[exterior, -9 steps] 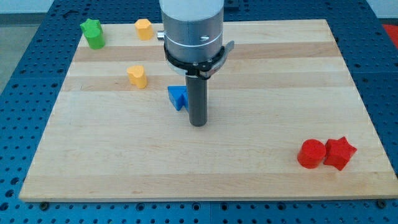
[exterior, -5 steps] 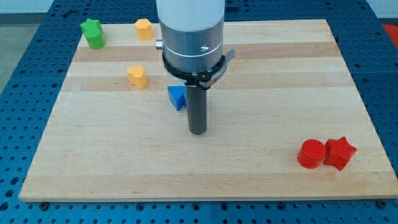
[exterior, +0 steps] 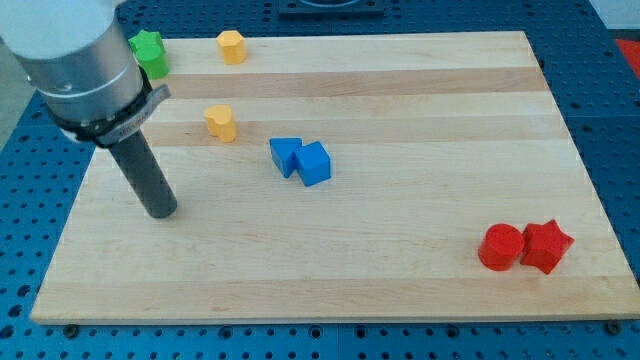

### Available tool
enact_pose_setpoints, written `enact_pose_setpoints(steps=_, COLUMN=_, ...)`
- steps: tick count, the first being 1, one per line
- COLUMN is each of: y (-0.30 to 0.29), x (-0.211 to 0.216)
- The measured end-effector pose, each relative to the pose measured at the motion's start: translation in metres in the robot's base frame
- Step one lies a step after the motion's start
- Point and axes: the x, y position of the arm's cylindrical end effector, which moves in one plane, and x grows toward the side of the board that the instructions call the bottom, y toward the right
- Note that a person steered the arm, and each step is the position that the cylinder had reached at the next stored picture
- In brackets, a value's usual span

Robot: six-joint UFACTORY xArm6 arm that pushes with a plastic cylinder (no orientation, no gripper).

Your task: Move your arm towards the yellow heart

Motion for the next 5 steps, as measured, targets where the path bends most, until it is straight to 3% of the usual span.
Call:
enact_pose_setpoints(steps=2, y=0.018, x=-0.059)
enact_pose_setpoints(steps=5, y=0.098, x=-0.097)
